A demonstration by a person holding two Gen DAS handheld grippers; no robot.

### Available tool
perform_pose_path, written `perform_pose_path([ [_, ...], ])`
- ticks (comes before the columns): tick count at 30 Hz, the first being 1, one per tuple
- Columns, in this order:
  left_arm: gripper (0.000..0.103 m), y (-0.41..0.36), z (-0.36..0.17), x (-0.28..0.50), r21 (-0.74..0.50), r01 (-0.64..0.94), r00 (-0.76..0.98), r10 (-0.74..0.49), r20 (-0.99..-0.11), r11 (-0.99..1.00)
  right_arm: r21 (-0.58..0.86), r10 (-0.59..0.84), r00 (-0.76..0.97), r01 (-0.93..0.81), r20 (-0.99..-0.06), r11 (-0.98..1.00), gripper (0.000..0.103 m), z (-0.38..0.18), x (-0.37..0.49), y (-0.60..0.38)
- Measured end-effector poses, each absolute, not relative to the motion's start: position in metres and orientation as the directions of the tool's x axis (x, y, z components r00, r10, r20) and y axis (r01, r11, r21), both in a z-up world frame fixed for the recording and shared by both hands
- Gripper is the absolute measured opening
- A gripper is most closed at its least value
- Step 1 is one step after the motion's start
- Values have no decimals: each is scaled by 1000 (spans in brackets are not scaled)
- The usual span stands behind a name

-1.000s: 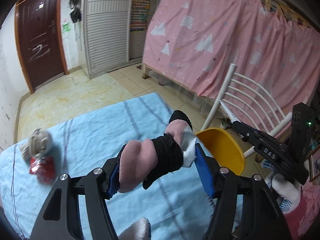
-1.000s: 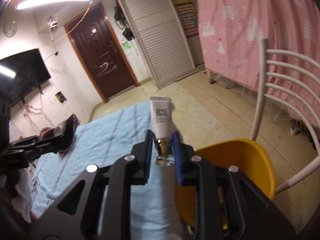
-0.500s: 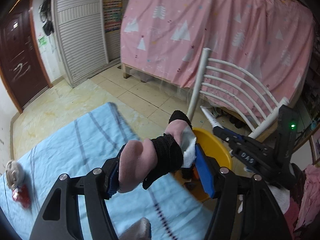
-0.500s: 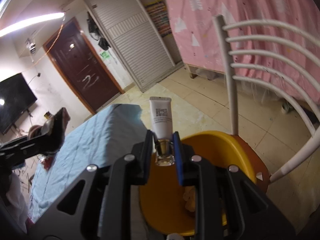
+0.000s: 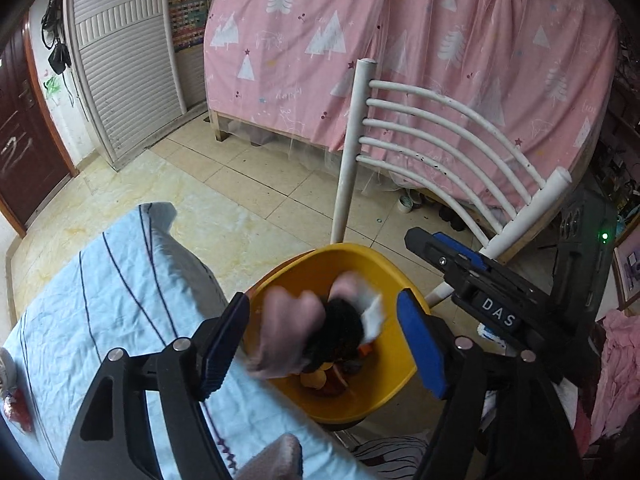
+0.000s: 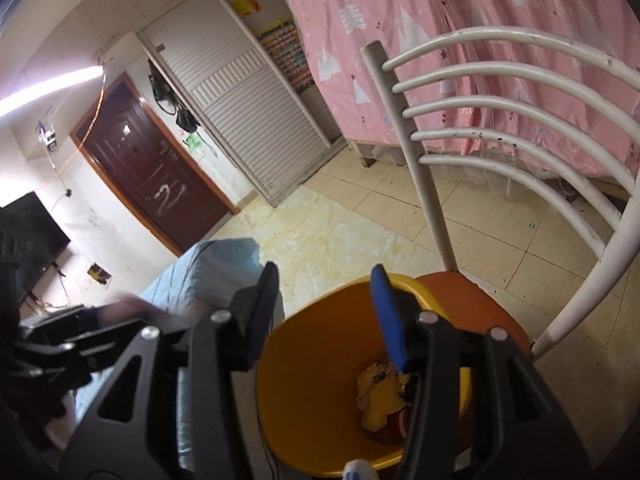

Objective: Collect trash
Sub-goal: 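Carry the sock bundle and white tube to the yellow bin and open both tools, then move both open tools back over the bedsheet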

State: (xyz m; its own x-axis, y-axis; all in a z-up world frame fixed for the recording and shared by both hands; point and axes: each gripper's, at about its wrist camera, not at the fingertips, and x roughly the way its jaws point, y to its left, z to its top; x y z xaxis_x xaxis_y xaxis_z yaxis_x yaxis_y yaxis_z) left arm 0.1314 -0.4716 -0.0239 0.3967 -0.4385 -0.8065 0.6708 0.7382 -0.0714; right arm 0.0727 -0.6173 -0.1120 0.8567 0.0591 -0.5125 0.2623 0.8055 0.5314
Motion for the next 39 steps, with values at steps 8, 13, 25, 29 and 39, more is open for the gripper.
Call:
perform_pose_path([
  [8,70,-464,-20,129,-67,661,410,-434,-802,747,525,83,859,230,-505,819,48,-106,73,-607],
  [13,70,-448,-12,133,-73,641,426,-434,-794,764,527,112,861,196,-496,827,48,-102,75,-596],
  [25,76,-354,11,151,-22,522,564,-365,-741,853,477,168,842,116,-512,871,61,-83,90,-538],
  [29,77,-311,14,166,-34,453,593,-329,-735,891,452,190,833,80,-520,888,61,-76,100,-514],
  [39,78,-218,17,198,-3,321,654,-224,-723,947,380,246,795,-21,-554,925,69,-61,127,-443],
])
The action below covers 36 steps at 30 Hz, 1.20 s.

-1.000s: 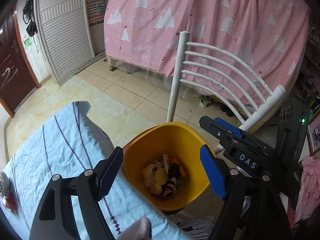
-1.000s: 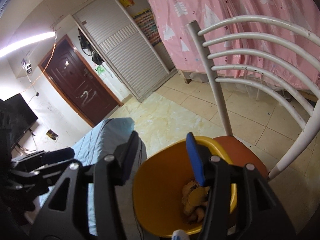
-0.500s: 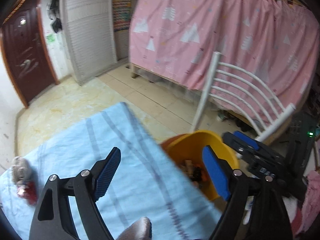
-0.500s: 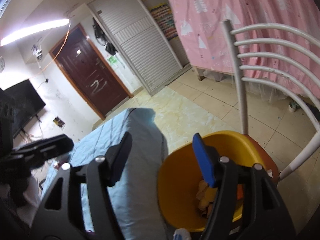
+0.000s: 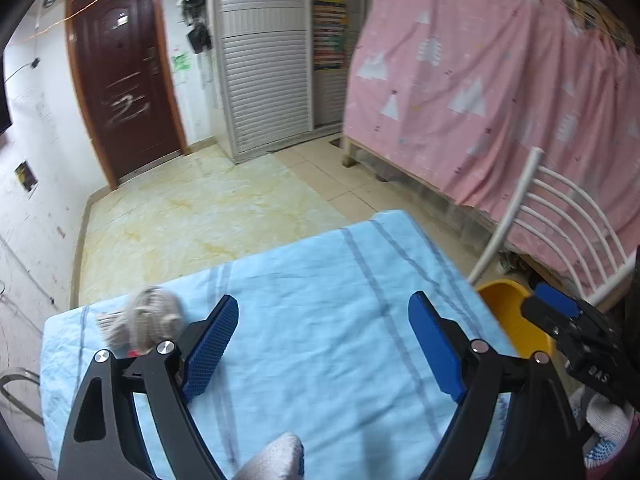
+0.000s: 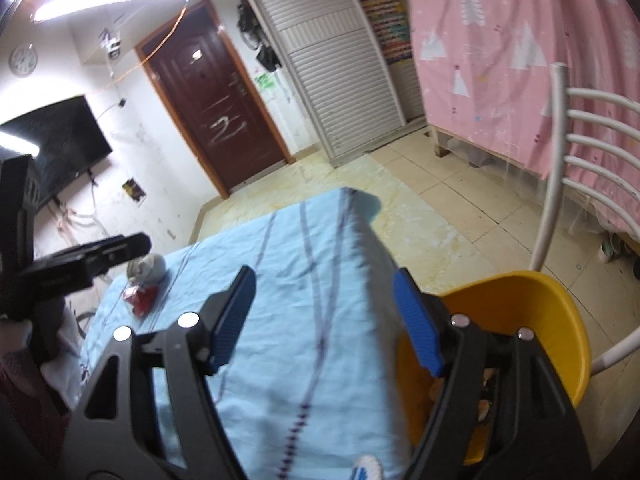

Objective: Collect trash
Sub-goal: 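Move both open tools back over the bedsheet, then grasp the beige knit scarf with the left tool while the right tool grasps the red packet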

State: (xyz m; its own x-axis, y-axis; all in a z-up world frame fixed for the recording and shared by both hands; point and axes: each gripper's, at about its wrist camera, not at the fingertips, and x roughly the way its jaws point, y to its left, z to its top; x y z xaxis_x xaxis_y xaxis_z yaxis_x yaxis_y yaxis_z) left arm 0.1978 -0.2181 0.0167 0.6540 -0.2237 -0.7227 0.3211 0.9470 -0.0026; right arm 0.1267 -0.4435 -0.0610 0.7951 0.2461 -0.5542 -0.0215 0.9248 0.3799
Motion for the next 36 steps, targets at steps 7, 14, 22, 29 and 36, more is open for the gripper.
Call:
perform_pose_path([
  [7,80,-159,16,215,-14,246,669,-180,-721,969,332,285,761,-97,-583,938,73,-55,144,-389],
  [14,81,-115,9,230,-26,209,667,-162,-727,978,291,311,729,-159,-610,943,76,-52,158,-346],
  [22,85,-87,-5,254,-59,248,618,-204,-759,967,236,345,684,-252,-642,939,78,-51,170,-295],
  [29,85,-80,-22,274,-52,333,539,-235,-809,941,210,389,629,-342,-673,916,80,-56,179,-251],
  [36,85,-80,-42,283,-53,351,510,-238,-827,935,191,412,584,-402,-699,895,80,-62,187,-211],
])
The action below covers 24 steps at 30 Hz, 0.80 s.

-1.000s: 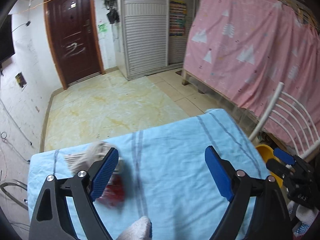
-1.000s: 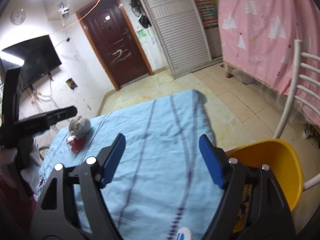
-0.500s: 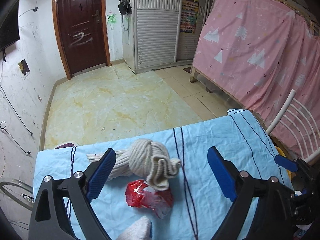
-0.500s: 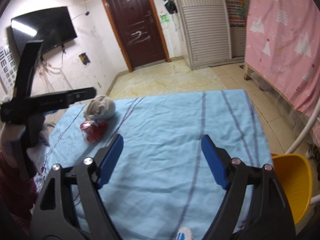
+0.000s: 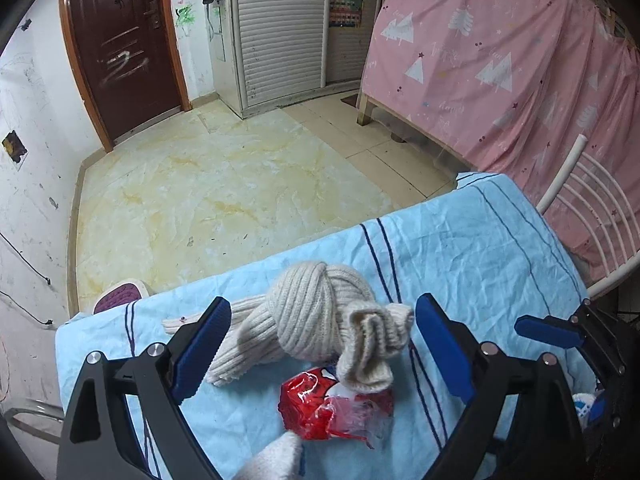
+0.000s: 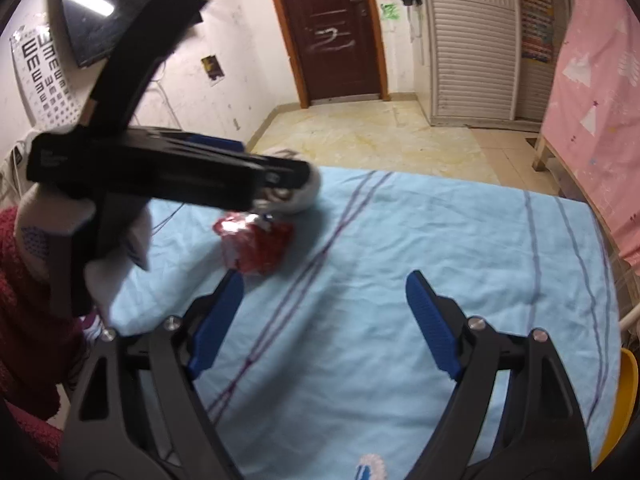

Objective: Collect trash
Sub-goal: 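Grasp the beige knit scarf with the left tool while the right tool grasps the red packet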

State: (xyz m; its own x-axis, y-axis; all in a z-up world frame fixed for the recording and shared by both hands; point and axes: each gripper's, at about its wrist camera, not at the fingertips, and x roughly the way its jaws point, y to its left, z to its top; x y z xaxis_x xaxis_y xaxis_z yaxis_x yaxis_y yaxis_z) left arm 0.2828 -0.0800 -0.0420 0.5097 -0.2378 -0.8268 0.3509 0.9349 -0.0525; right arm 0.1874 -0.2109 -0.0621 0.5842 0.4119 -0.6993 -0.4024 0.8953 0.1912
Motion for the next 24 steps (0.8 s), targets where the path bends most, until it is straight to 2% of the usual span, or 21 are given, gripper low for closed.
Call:
perform_pose_path([
  [6,83,-79,-53,284,-75,359,505,-261,-823,930,172,413,559,-432,-719,885,83,-65,195,-188],
  [8,60,-77,-55,284,-71,345,505,-249,-826,936,164,409,553,-438,-726,884,83,-66,198,-181],
  [11,55,-68,-55,286,-115,320,504,-272,-820,940,157,408,541,-449,-735,879,83,-68,204,-172],
  [15,54,-56,-56,290,-190,304,485,-323,-812,933,146,407,528,-467,-745,872,83,-69,210,-160],
  [24,54,-44,-60,297,-258,304,460,-379,-803,917,102,385,514,-494,-766,863,83,-74,227,-134],
])
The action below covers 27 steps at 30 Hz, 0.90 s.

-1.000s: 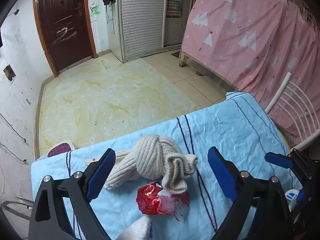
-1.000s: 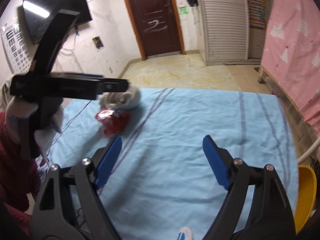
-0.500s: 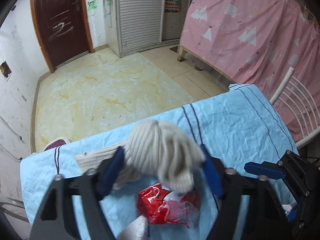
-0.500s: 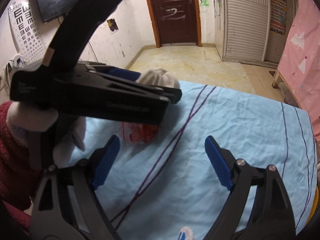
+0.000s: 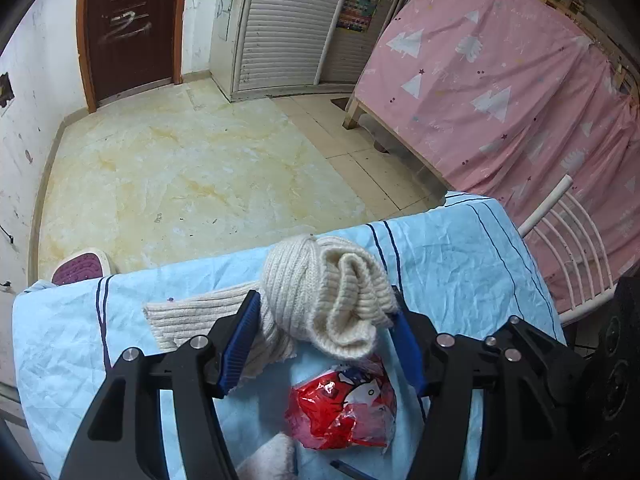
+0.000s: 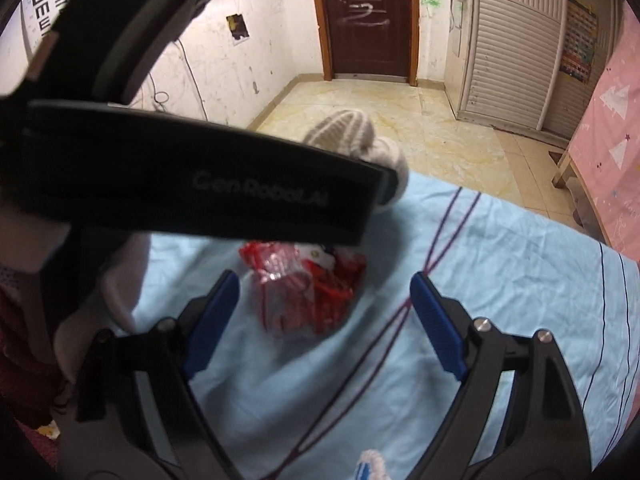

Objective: Collect trash
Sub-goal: 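Grasp the beige knit scarf with the left tool while the right tool grasps the red packet, then carry the scarf and red packet to the yellow bin and open both tools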

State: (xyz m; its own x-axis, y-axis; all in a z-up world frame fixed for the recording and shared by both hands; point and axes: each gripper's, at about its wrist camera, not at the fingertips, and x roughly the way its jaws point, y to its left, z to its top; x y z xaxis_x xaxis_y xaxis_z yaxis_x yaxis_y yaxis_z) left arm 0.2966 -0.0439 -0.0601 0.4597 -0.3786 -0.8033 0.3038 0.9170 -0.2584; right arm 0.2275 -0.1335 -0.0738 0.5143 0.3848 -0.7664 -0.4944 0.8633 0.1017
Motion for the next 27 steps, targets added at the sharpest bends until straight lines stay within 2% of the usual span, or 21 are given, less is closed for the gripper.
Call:
perform_pose_path([
  [5,54,-42,-61,297,-270,306,454,-389,-801,913,107,387,502,-499,-773,860,62,-75,237,-126],
  [15,54,-38,-59,295,-270,304,461,-389,-797,914,88,377,531,-490,-759,867,34,-69,231,-129],
  [17,54,-38,-58,294,-266,296,472,-383,-794,917,90,379,535,-487,-755,868,31,-66,228,-132],
  [27,54,-44,-42,273,-198,266,553,-317,-771,944,91,370,574,-456,-731,885,29,-55,201,-161],
])
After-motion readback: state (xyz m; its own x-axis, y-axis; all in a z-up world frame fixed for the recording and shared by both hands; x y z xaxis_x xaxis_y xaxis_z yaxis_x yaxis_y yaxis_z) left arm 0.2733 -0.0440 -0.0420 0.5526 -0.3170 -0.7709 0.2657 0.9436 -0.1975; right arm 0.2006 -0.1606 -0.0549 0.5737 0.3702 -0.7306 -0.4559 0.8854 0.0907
